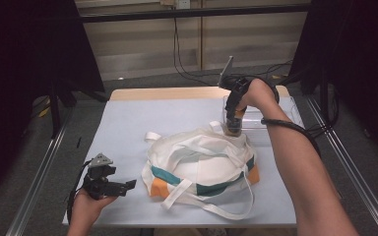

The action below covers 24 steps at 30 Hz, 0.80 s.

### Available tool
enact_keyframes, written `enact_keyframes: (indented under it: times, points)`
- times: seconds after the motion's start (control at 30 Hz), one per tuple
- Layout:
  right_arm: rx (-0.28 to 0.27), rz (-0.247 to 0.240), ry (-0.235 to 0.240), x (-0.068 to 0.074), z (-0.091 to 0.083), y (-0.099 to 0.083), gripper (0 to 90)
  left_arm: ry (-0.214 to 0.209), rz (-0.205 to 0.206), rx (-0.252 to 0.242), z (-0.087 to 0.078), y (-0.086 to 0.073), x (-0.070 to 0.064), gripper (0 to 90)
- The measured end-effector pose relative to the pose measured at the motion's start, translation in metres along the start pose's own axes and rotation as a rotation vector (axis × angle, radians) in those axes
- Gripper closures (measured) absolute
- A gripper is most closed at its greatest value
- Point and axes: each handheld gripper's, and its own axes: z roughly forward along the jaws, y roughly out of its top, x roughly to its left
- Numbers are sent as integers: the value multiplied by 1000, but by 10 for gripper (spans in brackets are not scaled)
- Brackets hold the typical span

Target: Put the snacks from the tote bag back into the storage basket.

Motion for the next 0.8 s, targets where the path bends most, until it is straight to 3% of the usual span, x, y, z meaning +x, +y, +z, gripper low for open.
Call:
enact_keyframes:
  times: [0.8]
  points:
    - [5,1,-1,0,9,0,300,-1,-1,0,0,0,0,48]
